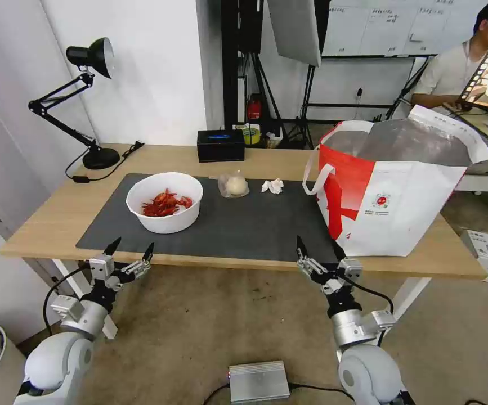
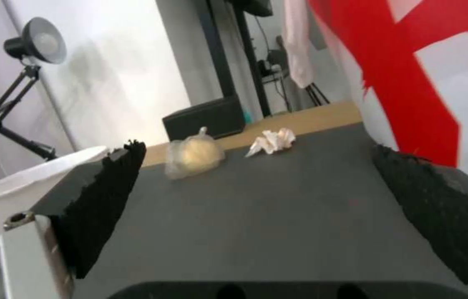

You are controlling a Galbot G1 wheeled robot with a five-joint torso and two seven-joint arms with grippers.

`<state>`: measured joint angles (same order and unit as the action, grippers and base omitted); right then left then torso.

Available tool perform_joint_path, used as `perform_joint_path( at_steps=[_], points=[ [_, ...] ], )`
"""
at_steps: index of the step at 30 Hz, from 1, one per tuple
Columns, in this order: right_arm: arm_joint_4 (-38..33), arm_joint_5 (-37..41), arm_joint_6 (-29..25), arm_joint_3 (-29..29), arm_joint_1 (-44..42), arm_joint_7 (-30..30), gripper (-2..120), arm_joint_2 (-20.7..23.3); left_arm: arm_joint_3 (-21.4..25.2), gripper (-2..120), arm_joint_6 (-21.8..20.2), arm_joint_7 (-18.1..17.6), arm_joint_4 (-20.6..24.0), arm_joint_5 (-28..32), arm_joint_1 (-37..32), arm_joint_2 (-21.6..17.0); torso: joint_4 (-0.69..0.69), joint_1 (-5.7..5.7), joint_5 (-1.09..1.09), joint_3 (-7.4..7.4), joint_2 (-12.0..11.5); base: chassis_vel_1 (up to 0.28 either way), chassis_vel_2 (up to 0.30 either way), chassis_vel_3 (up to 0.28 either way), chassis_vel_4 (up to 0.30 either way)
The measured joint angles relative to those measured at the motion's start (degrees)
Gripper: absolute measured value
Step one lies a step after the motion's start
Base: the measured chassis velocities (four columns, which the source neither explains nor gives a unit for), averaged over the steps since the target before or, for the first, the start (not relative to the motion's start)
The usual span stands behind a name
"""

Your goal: Pick up the trash from the table and place it into the takeout bag.

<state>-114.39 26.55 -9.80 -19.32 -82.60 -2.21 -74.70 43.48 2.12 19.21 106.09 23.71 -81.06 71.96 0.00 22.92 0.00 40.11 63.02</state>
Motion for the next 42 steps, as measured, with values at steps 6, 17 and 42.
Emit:
perform_joint_path(
  at_steps=[6, 17, 42],
  points=[
    [0.45, 0.08, 0.13, 0.61, 0.62, -0.16, 100, 0.14, 0.31, 100, 0.35, 0.16, 0.24, -0.04, -0.63, 0.51, 0.0, 0.0, 0.0, 0.0, 0.0, 0.0, 0.0, 0.0, 0.0],
    [1.29, 0.09, 0.3, 1.4, 1.63, -0.38, 100, -0.69, 0.54, 100, 0.4, 0.21, 0.34, -0.02, -0.43, 0.34, 0.0, 0.0, 0.0, 0.0, 0.0, 0.0, 0.0, 0.0, 0.0],
    [11.98, 3.59, 4.2, 9.62, 21.49, -5.42, 100, 1.12, 0.34, 100, 0.39, 0.32, 0.82, -0.44, -0.13, 1.64, 0.0, 0.0, 0.0, 0.0, 0.0, 0.0, 0.0, 0.0, 0.0]
  ],
)
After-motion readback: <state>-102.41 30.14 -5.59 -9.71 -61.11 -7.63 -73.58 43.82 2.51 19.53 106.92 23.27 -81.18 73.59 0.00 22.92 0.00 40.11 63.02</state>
